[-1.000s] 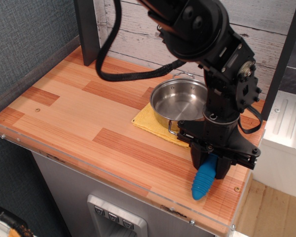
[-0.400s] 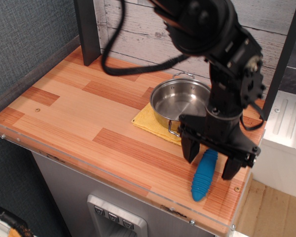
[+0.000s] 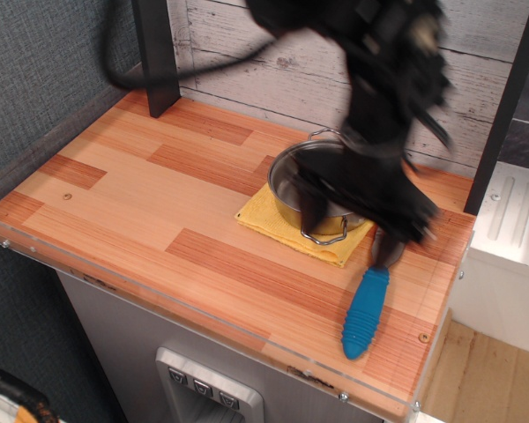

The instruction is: Move the red fork to the right of the silver pot.

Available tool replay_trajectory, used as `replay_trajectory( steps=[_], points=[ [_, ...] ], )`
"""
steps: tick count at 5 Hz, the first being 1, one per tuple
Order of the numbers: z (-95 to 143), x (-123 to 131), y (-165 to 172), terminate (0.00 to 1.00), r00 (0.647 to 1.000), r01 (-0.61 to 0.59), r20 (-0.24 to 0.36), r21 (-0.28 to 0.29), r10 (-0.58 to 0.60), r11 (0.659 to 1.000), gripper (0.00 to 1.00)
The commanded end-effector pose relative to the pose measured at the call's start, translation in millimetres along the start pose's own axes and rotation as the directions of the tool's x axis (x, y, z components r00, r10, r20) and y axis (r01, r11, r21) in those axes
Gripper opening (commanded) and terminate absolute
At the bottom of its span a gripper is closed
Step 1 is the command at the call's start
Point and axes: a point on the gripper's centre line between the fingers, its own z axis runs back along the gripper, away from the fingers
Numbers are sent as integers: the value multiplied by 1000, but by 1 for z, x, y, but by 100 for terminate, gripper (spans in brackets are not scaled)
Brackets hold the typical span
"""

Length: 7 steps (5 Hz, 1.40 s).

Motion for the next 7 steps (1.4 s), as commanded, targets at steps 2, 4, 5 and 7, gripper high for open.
replay_trajectory(
  steps=[2,4,5,7],
  points=[
    [47,14,88,0,998,-68,-4,81,68,994,100],
    [47,6,160,0,969,-247,-13,73,249,966,100],
    [50,5,181,0,957,-291,10,98,291,952,100],
    [49,4,200,100,933,-359,65,129,353,925,100]
  ],
)
